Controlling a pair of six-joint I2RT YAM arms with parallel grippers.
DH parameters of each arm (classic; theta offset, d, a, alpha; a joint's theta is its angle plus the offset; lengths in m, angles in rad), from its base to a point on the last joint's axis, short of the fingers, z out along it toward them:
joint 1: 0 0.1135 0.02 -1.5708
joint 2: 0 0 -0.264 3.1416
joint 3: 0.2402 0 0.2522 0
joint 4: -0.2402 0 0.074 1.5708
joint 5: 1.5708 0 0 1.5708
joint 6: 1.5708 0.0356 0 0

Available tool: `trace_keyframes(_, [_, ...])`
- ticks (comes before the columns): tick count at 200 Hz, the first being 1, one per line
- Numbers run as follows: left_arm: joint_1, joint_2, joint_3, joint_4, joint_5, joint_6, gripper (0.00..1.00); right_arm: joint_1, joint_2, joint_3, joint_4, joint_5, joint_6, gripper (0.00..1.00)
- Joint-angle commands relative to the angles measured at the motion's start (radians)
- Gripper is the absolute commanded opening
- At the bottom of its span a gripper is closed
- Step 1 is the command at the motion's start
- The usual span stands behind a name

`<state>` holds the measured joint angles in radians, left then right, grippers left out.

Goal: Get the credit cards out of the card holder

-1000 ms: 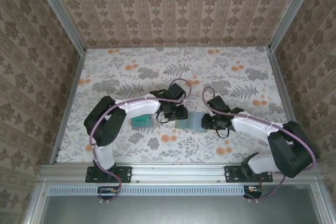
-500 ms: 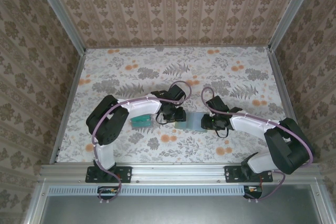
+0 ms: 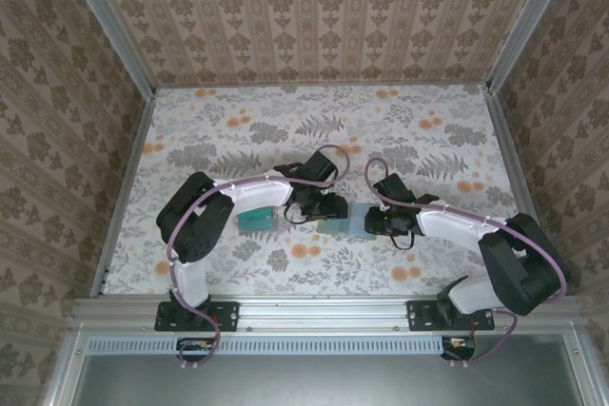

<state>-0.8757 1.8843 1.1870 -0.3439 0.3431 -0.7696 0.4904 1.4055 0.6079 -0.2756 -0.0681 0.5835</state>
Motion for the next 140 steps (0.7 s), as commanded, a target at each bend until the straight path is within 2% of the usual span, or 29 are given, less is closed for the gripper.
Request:
trace_keyframes(1, [0.003, -0.005, 0.002, 0.053, 0.054, 0.018, 0.56, -0.004, 0.040, -0.008, 0.027, -0.019, 0.013, 0.32])
trace_keyframes(47, [0.002, -0.004, 0.017, 0.073, 0.087, 0.029, 0.65, -0.005, 0.034, -0.003, 0.018, -0.016, 0.012, 0.32])
trace_keyframes(94, [-0.011, 0.016, 0.051, 0.121, 0.165, 0.053, 0.65, -0.022, -0.008, -0.014, 0.001, 0.022, 0.042, 0.33])
trace_keyframes(140, [-0.036, 0.061, 0.120, 0.101, 0.213, 0.084, 0.65, -0.084, -0.160, -0.021, -0.054, 0.072, 0.052, 0.36])
